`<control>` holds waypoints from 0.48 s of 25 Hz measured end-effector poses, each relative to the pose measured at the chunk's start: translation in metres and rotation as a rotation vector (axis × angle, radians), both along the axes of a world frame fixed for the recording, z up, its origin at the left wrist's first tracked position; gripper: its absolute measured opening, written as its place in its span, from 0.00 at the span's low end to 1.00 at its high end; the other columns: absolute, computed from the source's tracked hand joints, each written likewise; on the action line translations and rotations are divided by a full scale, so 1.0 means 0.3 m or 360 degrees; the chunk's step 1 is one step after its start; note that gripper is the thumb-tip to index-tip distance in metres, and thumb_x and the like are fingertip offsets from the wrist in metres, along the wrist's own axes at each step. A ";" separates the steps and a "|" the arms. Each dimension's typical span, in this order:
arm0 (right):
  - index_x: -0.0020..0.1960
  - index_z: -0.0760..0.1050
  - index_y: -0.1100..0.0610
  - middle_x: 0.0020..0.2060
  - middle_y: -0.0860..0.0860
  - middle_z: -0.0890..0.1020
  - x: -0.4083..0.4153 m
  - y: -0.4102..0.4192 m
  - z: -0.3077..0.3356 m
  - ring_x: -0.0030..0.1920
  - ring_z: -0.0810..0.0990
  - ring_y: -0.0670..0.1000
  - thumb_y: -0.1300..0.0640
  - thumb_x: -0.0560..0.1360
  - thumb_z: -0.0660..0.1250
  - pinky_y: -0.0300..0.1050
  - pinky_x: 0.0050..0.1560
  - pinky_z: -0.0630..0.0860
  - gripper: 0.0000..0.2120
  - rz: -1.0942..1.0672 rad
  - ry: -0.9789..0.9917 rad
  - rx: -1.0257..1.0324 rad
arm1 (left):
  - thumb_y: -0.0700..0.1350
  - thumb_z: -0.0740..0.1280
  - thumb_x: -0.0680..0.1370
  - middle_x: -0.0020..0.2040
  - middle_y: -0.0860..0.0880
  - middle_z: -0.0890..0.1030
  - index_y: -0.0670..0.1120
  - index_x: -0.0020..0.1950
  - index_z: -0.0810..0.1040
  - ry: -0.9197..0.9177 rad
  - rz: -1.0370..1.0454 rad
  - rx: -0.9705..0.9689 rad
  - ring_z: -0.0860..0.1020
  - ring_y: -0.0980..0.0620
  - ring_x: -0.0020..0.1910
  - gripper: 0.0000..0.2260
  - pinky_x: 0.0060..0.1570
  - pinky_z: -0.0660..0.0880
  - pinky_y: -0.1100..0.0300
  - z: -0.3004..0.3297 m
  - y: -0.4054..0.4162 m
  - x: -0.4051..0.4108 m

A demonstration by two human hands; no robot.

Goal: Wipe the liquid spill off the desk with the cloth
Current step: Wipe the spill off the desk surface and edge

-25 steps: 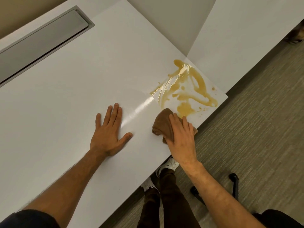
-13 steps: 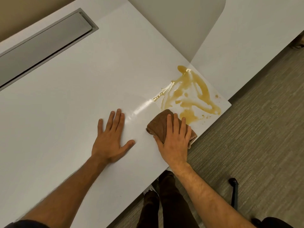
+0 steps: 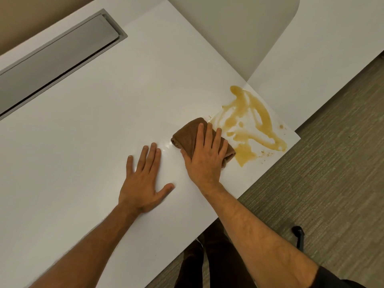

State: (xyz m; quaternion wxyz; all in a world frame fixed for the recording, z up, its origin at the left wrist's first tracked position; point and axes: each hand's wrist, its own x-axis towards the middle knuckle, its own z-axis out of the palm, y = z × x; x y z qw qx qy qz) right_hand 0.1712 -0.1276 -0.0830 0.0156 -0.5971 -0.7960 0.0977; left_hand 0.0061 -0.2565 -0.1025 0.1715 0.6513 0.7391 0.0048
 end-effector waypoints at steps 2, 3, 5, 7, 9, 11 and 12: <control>0.82 0.52 0.58 0.80 0.60 0.61 -0.038 0.036 0.002 0.80 0.56 0.66 0.34 0.79 0.60 0.66 0.77 0.55 0.42 0.0024 0.0034 -0.0015 | 0.74 0.50 0.79 0.87 0.48 0.41 0.46 0.87 0.41 -0.0012 0.0001 -0.0006 0.41 0.47 0.86 0.47 0.81 0.35 0.41 -0.001 0.001 0.003; 0.82 0.53 0.58 0.80 0.60 0.60 -0.061 0.057 0.006 0.80 0.56 0.65 0.35 0.79 0.60 0.66 0.77 0.55 0.42 0.0049 0.0050 -0.0027 | 0.74 0.50 0.79 0.87 0.48 0.41 0.46 0.87 0.41 -0.0012 0.0001 -0.0014 0.41 0.47 0.86 0.47 0.81 0.35 0.40 0.000 0.001 0.003; 0.82 0.54 0.57 0.80 0.58 0.61 -0.112 0.105 0.015 0.80 0.57 0.65 0.37 0.79 0.62 0.65 0.77 0.55 0.40 0.0140 0.0085 -0.0057 | 0.75 0.49 0.79 0.87 0.48 0.40 0.46 0.87 0.40 0.0002 0.0001 -0.0032 0.41 0.47 0.86 0.47 0.81 0.37 0.39 0.002 0.005 -0.002; 0.82 0.56 0.55 0.80 0.55 0.63 -0.146 0.157 0.021 0.79 0.59 0.63 0.44 0.79 0.65 0.64 0.77 0.54 0.37 0.0258 0.0199 -0.0101 | 0.75 0.48 0.79 0.87 0.48 0.40 0.46 0.86 0.40 -0.0026 0.0012 -0.0040 0.40 0.47 0.86 0.46 0.82 0.36 0.39 0.007 0.011 -0.008; 0.81 0.60 0.53 0.79 0.52 0.66 -0.141 0.204 0.026 0.79 0.61 0.60 0.51 0.78 0.68 0.61 0.77 0.53 0.34 0.0370 0.0386 -0.0156 | 0.74 0.48 0.80 0.87 0.49 0.39 0.46 0.86 0.38 -0.0121 0.0043 -0.0019 0.40 0.49 0.86 0.46 0.82 0.36 0.41 0.011 0.015 -0.010; 0.80 0.63 0.54 0.78 0.52 0.68 -0.108 0.227 0.026 0.79 0.62 0.60 0.56 0.76 0.70 0.60 0.77 0.51 0.34 0.0563 0.0516 -0.0218 | 0.73 0.49 0.80 0.87 0.48 0.38 0.45 0.86 0.37 -0.0246 0.0089 0.0051 0.40 0.49 0.86 0.46 0.82 0.35 0.46 0.016 0.012 -0.016; 0.79 0.64 0.54 0.77 0.52 0.69 -0.093 0.227 0.025 0.79 0.62 0.60 0.57 0.75 0.71 0.60 0.77 0.50 0.34 0.0682 0.0548 -0.0243 | 0.73 0.49 0.80 0.87 0.47 0.38 0.45 0.86 0.36 -0.0295 0.0111 0.0096 0.40 0.49 0.86 0.46 0.83 0.35 0.48 0.018 0.012 -0.022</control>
